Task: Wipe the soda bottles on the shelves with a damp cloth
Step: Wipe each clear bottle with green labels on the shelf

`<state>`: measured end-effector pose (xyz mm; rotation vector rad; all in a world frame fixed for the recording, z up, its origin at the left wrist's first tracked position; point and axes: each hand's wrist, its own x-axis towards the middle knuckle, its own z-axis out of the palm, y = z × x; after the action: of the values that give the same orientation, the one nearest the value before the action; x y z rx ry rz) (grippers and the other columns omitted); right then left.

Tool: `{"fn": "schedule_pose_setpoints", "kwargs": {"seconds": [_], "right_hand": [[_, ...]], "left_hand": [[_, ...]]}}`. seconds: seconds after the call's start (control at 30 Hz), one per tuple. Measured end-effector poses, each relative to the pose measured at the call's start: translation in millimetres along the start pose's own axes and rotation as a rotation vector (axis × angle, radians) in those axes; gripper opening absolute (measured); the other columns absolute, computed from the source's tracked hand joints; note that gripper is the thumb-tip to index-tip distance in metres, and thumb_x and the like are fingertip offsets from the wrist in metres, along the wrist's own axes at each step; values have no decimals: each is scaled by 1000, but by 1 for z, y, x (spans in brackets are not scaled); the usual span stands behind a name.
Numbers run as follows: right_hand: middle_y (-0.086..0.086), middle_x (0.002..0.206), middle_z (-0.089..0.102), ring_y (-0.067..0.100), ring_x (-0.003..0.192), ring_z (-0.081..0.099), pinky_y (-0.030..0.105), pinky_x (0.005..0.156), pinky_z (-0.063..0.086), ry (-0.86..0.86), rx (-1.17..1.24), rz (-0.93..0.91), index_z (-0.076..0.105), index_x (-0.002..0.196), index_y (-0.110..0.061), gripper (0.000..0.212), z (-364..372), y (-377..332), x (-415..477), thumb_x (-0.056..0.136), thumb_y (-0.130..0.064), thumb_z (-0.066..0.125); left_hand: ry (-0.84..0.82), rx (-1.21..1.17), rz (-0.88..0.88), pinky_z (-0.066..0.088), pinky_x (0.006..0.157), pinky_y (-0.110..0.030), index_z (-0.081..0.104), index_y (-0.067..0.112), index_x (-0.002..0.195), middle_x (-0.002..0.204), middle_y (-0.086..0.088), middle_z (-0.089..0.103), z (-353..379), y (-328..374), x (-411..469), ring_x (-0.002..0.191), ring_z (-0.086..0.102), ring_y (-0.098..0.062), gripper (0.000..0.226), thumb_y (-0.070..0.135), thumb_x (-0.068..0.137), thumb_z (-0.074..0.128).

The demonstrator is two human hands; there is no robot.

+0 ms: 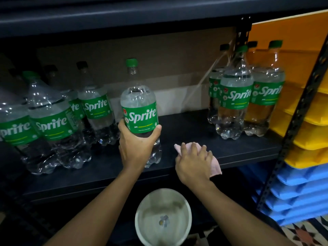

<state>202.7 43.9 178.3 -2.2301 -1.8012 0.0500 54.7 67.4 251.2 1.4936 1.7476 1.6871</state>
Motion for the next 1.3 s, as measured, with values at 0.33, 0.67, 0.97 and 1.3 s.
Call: {"fn": "schedule_pose_setpoints", "kwargs": {"seconds": [0.33,0.67,0.97,1.3], "right_hand": [[25,169,-5,58,150,-6,66,120,-2,-192,-58,162,7,165,-20,80,-12,-22,19,101,-66,20],[4,162,36,36,151,22,57,119,16,-97,176,-90,38,156,-30,77,-47,-4,33,93,-74,43],[-18,136,63,16,136,47,41,110,28,-99,354,-367,52,142,-44,67,-38,-16,43,85,-78,57],[-3,148,55,32,138,41,47,111,29,-90,347,-235,46,149,-36,62,-23,-5,92,95,-67,51]], "left_hand": [[-64,-75,5,45,91,-29,36,23,149,135,4,63,12,-2,9,119,63,-19,104,57,68,91],[-404,-20,-21,49,109,-35,45,27,144,146,7,52,-27,-34,22,130,57,-12,103,62,61,93],[-451,6,-46,60,91,-29,63,20,128,123,6,71,-28,-70,16,103,72,-7,58,37,80,91],[-503,282,56,52,89,-28,68,15,130,123,-1,76,28,-47,48,114,70,-22,54,50,90,80]]}}
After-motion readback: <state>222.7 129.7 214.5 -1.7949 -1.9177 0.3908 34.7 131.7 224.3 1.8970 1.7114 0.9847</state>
